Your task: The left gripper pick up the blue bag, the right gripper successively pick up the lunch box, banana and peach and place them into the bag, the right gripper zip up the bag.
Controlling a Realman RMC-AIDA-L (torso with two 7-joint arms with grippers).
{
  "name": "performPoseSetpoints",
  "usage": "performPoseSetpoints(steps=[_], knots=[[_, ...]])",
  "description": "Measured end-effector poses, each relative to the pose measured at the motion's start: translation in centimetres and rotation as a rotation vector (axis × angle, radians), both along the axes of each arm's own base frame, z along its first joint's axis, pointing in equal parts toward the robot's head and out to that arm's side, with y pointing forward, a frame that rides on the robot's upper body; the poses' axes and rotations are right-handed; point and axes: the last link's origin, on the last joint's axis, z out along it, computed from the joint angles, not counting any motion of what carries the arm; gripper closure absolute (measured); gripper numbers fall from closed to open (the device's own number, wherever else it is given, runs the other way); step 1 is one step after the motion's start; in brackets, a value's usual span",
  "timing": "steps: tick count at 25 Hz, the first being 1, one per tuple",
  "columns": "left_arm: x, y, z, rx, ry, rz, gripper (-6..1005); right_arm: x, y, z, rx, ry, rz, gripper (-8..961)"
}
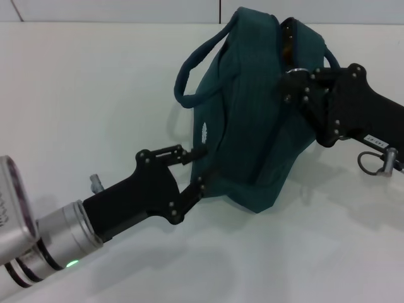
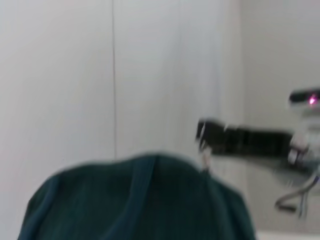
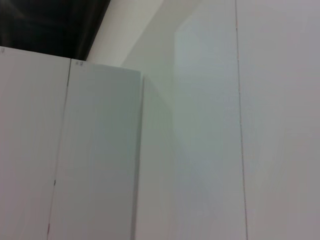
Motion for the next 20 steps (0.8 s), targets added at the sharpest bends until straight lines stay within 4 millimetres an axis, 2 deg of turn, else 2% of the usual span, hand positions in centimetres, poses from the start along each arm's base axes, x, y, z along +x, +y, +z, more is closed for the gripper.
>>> performPoseSetpoints(steps=[5,10,15,20], knots=[[1.2,0.2,0.5,-0.008,-0.05,-0.058,770,0.0,0.0,0.0,0.002,0.001,-0.001,937],[2.4,1.6,0.5,-0.048,-0.082,-0.064,552,-0.2,0.1,0.0,0.0,0.001,0.006,937],[2.9,2.9,0.7,-0.038,-0.116,-0.016,380,-0.3,-0.1,-0.2,0.007,0.012,0.012,937],[2.8,3.4,1.0,-0.003,-0.121,0.001,389,-0.2,-0.3,-0.3,0.018,0.017,0.008,937]])
